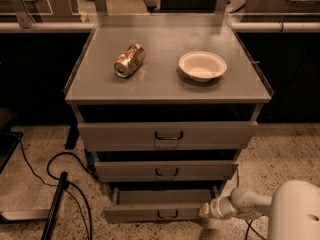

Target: Close bottom drawer

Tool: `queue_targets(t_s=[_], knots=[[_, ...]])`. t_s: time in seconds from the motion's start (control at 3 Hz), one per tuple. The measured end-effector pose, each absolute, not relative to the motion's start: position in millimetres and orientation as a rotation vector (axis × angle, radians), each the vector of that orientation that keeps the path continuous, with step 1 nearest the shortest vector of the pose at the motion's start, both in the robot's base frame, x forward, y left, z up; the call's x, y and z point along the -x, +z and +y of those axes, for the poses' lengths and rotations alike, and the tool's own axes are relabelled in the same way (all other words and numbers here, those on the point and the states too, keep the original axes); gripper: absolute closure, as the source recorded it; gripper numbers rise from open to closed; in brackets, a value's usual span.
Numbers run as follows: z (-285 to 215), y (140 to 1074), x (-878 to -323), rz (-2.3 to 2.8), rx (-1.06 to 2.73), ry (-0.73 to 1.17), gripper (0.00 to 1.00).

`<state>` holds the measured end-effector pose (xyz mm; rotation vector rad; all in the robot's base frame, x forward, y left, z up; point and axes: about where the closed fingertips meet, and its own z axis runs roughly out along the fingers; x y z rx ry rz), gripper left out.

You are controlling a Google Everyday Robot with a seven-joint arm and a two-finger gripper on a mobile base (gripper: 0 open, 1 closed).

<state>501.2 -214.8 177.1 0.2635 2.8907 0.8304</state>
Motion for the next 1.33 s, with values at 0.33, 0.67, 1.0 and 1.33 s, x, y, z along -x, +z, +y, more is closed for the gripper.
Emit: queue_targets(t_s=[0.33,0.67,1.0,1.33], knots=[[-217.2,180.8,-520.4,2.848,-0.298,0.798,1.00],[-218.5,187.1,-542.4,2.790,-0.330,0.729,1.00],[-222.3,193.6,-569.6,2.715,-0.372,0.662,1.00],[-222.2,193.6,-569.7,2.715,-0.372,0.662,1.00]])
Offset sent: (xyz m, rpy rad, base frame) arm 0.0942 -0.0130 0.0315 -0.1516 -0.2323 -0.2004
